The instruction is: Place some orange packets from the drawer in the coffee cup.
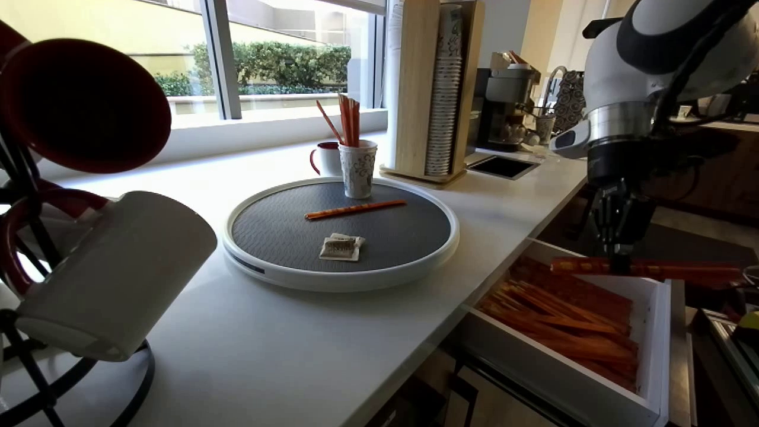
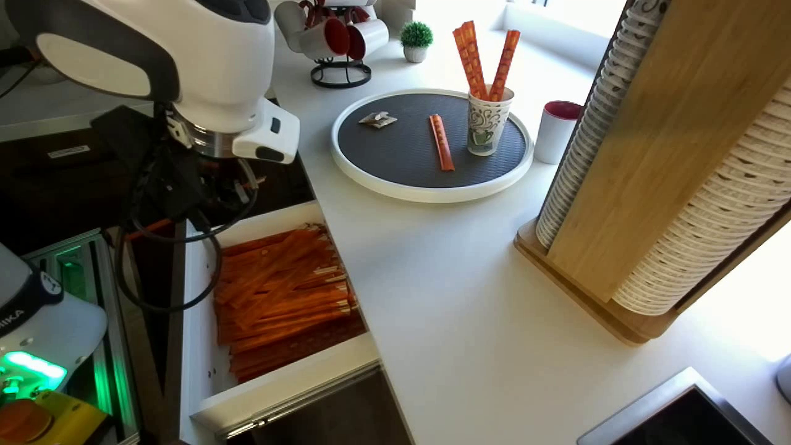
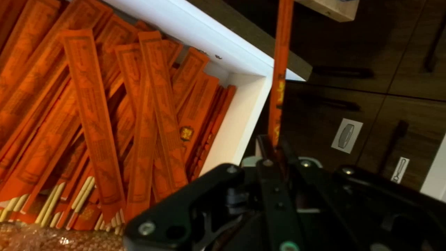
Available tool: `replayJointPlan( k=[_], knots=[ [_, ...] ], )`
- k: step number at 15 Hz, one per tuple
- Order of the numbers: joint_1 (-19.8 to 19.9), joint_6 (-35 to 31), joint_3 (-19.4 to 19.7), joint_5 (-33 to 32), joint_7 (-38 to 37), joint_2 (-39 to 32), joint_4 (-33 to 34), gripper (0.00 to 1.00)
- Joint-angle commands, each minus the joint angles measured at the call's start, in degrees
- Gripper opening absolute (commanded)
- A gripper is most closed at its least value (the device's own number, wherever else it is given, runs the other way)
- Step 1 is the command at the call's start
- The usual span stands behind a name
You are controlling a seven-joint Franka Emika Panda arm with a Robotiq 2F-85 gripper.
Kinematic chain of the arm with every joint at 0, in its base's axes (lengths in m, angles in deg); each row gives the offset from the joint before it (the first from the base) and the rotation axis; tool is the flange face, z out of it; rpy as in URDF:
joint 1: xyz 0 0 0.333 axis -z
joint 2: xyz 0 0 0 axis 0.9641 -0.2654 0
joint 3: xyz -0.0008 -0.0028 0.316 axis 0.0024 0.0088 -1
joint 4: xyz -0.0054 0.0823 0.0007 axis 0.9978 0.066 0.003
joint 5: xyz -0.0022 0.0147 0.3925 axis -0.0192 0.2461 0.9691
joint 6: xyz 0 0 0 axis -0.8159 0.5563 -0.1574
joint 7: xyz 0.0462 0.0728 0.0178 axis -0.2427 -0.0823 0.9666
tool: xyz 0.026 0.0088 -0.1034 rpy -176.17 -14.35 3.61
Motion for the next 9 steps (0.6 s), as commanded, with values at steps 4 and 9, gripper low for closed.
replayJointPlan(
  k=[4,9],
  knots=[
    [-0.65,-1.20,3.09,7.80,-0.34,11.41,2.66,0.02],
    [-4.57,-15.34,1.89,15.49,-1.25,11.00,8.28,0.02]
  ],
)
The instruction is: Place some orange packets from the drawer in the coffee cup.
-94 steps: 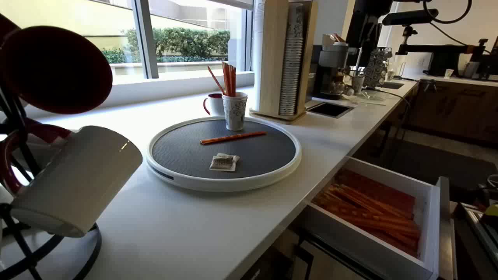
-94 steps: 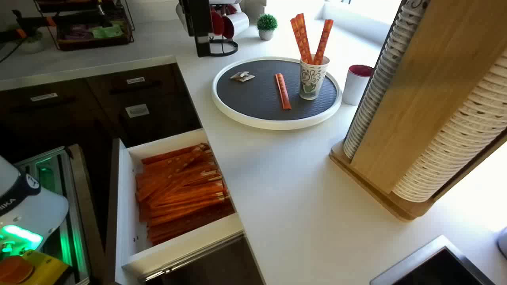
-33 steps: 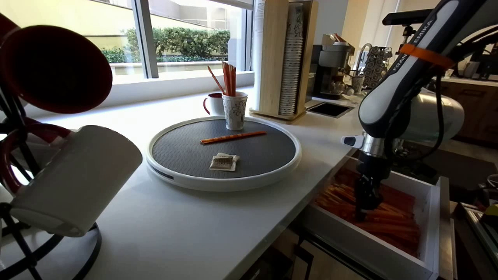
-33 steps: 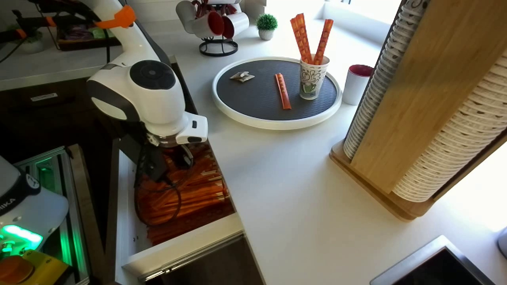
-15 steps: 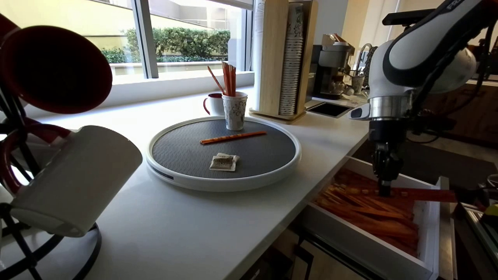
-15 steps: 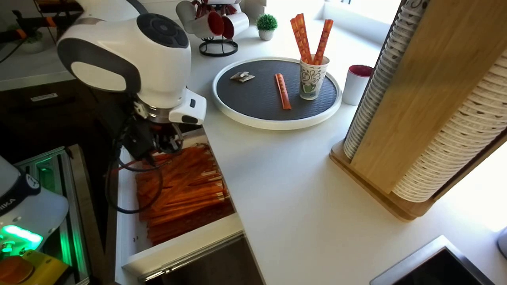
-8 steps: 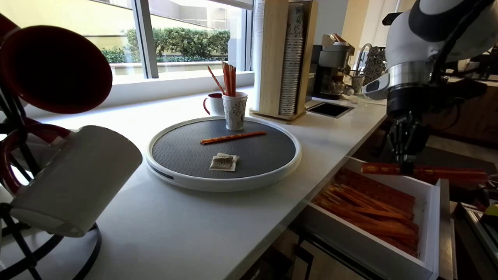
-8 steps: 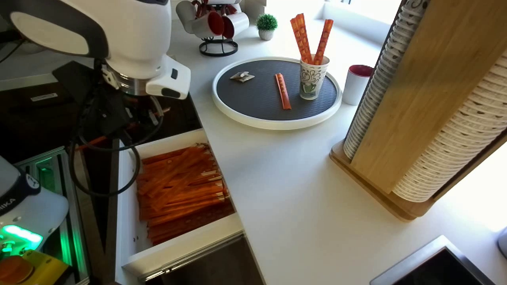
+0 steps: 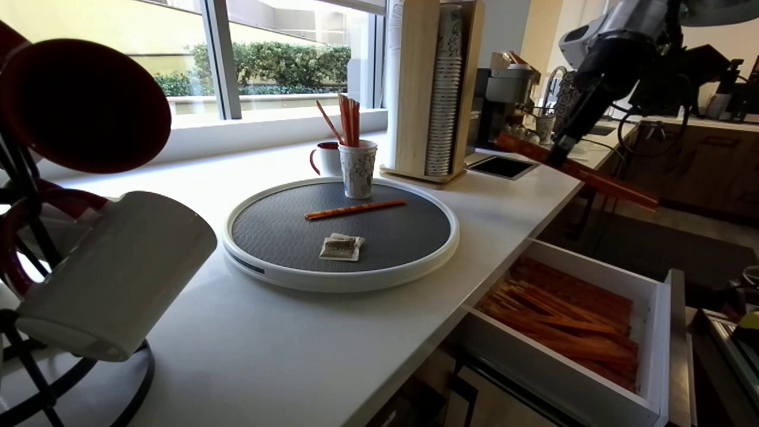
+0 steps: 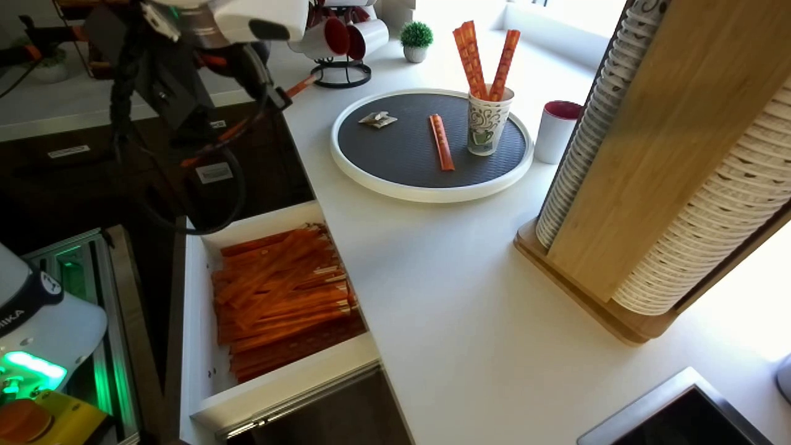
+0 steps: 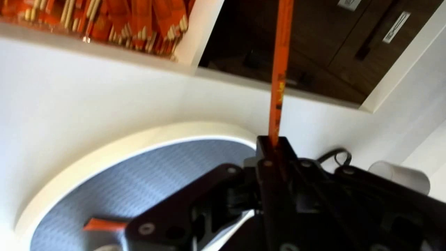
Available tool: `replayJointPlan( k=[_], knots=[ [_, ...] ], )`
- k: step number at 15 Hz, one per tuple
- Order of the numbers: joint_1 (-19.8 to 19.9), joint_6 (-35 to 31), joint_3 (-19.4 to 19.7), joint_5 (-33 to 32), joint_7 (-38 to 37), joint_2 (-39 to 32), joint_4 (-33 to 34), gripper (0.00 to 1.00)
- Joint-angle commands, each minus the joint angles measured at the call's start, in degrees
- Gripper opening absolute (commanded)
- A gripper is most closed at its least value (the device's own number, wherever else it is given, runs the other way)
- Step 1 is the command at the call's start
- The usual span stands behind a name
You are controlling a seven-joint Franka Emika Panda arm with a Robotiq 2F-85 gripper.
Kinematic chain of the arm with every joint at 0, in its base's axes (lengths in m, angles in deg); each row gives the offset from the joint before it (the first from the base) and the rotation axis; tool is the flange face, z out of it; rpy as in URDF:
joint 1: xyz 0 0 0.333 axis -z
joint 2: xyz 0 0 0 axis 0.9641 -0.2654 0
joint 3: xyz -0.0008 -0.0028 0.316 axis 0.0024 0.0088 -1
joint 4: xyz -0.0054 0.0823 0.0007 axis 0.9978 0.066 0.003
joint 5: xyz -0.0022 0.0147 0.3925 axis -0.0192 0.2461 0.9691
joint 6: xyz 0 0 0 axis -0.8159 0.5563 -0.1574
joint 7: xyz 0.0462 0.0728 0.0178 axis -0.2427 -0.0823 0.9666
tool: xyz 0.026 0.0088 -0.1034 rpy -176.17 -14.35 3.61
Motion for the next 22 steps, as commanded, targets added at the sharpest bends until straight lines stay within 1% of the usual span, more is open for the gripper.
replayJointPlan(
  k=[1,2,3,4,5,7,8,9,10,11,12,13,14,15,16,18,19,22],
  knots=[
    [-4.53,-11.68,-0.35,6.58,-1.04,-2.22,4.22,0.02],
    [-5.78,-15.91,-0.50,8.58,-1.03,-3.15,5.29,0.02],
    [-4.28,-11.17,0.28,4.50,-0.93,-0.49,3.00,0.07],
    [-5.30,-13.84,0.07,5.78,-1.03,-1.11,3.94,0.07],
    [-5.85,-14.78,-0.07,6.25,-1.25,-1.71,4.60,0.07],
    [-5.97,-14.84,-0.14,6.63,-1.33,-2.48,5.18,0.07],
    [-5.94,-14.84,-0.12,6.70,-1.32,-2.63,5.26,0.02],
    [-6.91,-17.99,0.02,8.58,0.26,-3.31,4.87,0.02],
    [-8.73,-23.20,0.15,11.37,3.22,-4.49,4.98,0.02],
    [-10.96,-29.26,0.29,13.98,6.68,-6.37,5.76,0.02],
    [-13.70,-33.73,0.98,17.17,9.98,-8.35,7.09,0.02],
    [-16.31,-38.81,1.18,22.15,14.04,-10.36,8.46,0.02],
    [-20.49,-43.96,2.86,26.97,18.31,-12.05,9.81,0.02],
    [-25.36,-48.73,5.59,31.33,21.71,-13.35,11.82,0.02],
    [-28.92,-52.23,7.69,35.60,26.17,-14.58,14.11,0.02],
    [-35.24,-57.18,12.37,42.63,34.14,-16.45,19.86,0.02],
    [-37.87,-58.36,15.16,45.34,37.87,-17.32,23.18,0.02],
    [-44.53,-58.16,24.21,54.64,47.49,-20.67,34.25,0.02]
  ],
)
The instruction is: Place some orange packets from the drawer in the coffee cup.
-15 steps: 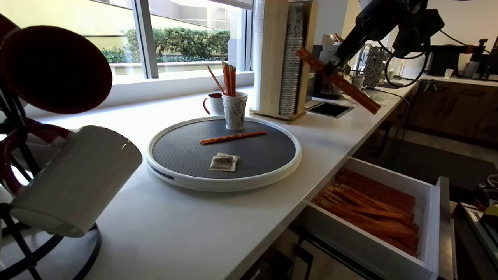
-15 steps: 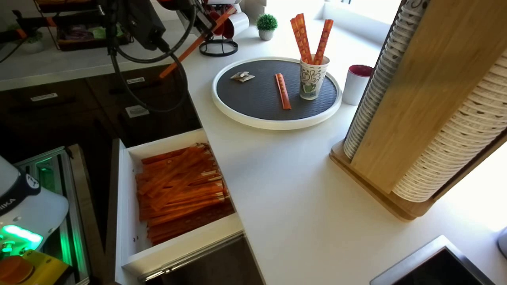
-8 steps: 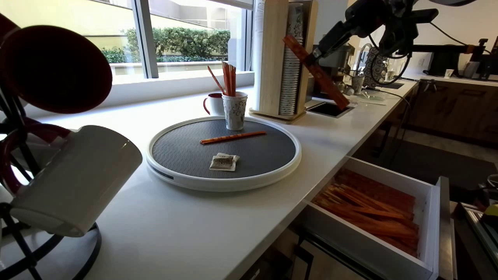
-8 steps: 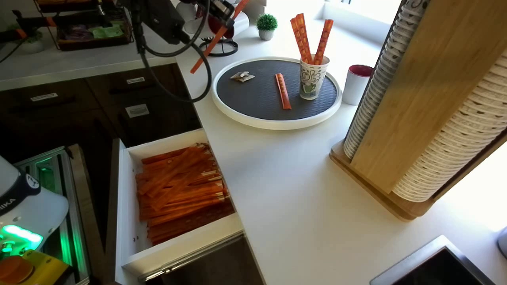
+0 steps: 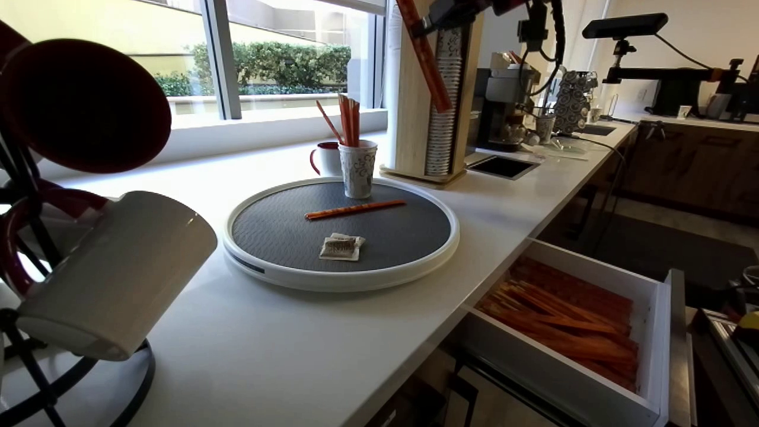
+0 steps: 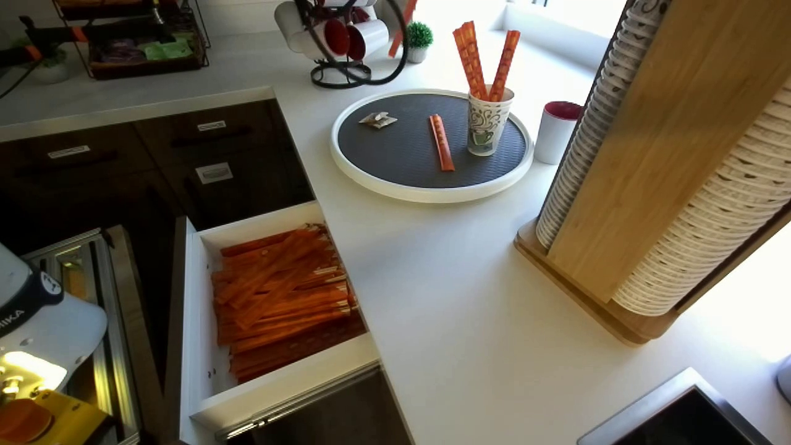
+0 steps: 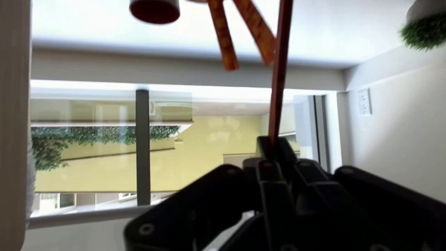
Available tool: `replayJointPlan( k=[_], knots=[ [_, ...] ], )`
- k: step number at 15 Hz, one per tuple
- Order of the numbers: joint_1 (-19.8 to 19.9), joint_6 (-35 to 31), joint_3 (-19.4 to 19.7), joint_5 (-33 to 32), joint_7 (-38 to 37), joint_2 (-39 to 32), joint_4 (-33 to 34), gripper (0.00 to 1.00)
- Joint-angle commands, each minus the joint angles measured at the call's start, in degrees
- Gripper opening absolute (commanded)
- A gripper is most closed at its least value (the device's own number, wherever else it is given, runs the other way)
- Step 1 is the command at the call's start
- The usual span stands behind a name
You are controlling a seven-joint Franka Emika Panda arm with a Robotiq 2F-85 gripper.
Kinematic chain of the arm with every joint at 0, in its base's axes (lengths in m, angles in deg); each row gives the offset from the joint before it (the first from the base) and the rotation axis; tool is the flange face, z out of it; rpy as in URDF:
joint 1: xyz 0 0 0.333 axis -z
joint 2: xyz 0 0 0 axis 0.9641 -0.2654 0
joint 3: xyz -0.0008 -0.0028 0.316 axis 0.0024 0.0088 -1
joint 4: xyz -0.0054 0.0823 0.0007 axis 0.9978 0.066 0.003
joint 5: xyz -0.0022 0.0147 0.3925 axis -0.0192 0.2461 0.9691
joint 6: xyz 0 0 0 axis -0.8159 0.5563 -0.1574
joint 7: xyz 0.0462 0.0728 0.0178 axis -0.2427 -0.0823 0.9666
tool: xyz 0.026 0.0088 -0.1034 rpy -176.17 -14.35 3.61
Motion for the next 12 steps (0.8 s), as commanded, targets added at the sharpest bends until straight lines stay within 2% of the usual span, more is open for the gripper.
replayJointPlan(
  k=[1,4,5,7,10,11,12],
  knots=[
    [-8.27,-0.45,11.23,14.23,13.28,-4.98,13.65,0.02],
    [-12.33,1.37,18.50,23.87,18.10,-8.11,23.08,0.02],
    [-9.53,1.04,14.42,15.64,10.94,-4.44,16.76,0.07],
    [-10.97,1.60,16.98,18.94,12.67,-6.08,20.89,0.07],
    [-11.46,1.60,17.41,19.90,12.88,-7.43,22.13,0.07],
    [-11.48,1.60,17.43,20.02,12.90,-7.73,22.18,0.02],
    [-11.58,1.95,17.60,21.90,13.42,-8.54,22.72,0.02]
  ],
)
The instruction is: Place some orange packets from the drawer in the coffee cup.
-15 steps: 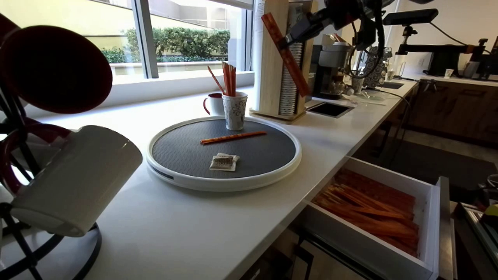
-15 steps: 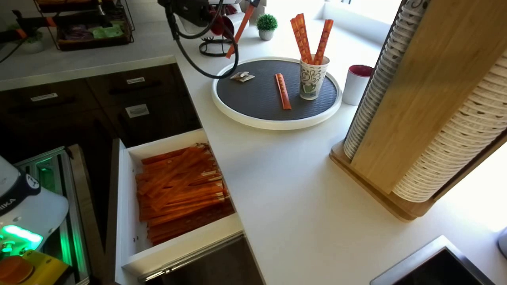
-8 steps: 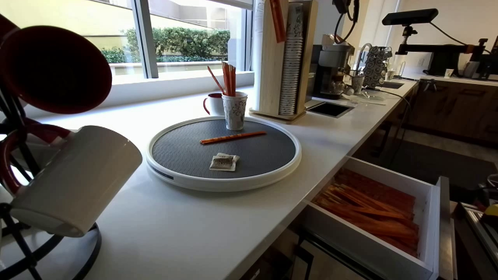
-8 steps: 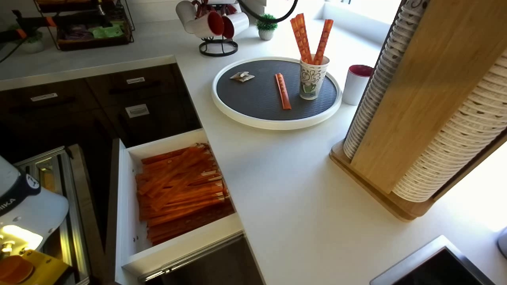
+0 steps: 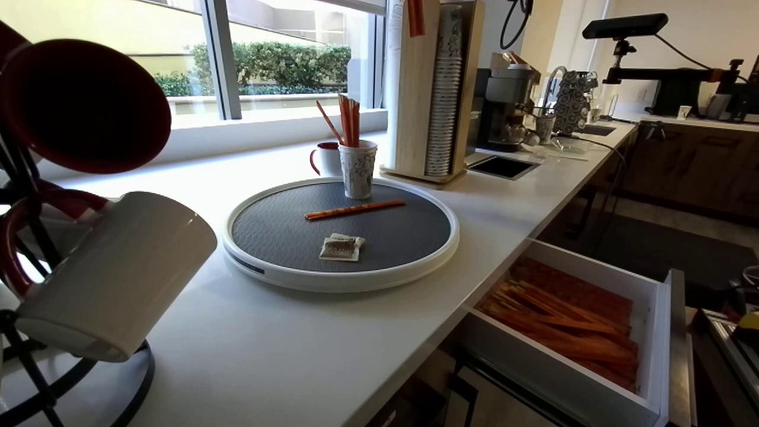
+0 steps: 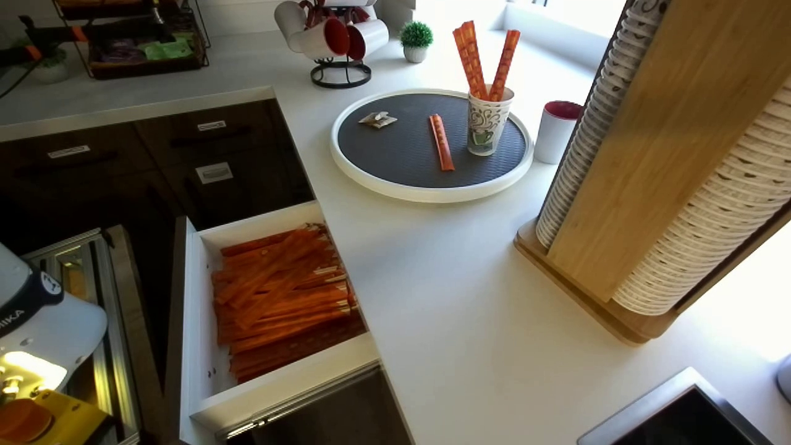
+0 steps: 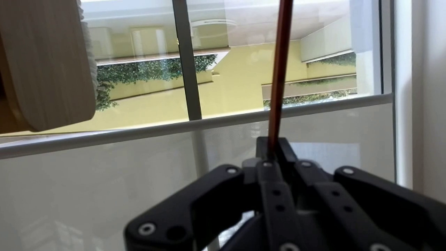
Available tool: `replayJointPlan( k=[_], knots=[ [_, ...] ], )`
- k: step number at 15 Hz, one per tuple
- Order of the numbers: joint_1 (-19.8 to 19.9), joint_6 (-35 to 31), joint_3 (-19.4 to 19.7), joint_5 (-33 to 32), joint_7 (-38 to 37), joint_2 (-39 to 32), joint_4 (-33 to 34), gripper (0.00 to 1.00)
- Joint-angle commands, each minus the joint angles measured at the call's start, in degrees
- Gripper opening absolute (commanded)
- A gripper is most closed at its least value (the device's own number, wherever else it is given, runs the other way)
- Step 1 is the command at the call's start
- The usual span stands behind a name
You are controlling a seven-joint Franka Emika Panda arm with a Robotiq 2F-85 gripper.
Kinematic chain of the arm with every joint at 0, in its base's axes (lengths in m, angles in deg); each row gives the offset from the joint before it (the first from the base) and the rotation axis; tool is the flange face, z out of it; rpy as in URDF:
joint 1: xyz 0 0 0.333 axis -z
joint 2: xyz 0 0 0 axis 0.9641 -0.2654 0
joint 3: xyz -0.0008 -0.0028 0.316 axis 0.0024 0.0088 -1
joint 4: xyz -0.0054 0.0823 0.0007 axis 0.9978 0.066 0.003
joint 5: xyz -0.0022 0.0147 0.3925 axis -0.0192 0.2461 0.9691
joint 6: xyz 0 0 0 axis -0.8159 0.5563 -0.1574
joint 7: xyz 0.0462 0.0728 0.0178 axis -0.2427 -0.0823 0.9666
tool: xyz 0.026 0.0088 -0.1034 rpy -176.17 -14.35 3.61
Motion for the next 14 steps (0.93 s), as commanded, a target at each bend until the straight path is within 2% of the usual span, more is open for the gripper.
replayJointPlan(
  k=[1,4,7,10,14],
  knots=[
    [-0.12,1.03,0.53,5.06,2.87,-1.50,1.83,0.02],
    [0.35,3.46,0.91,15.25,7.40,-3.11,4.63,0.02],
    [2.64,8.29,2.77,25.86,11.20,-6.91,7.22,0.02],
    [5.31,14.66,5.17,36.72,18.81,-10.08,6.31,0.02],
    [6.58,23.66,7.21,51.23,30.07,-13.53,2.27,0.02]
  ],
)
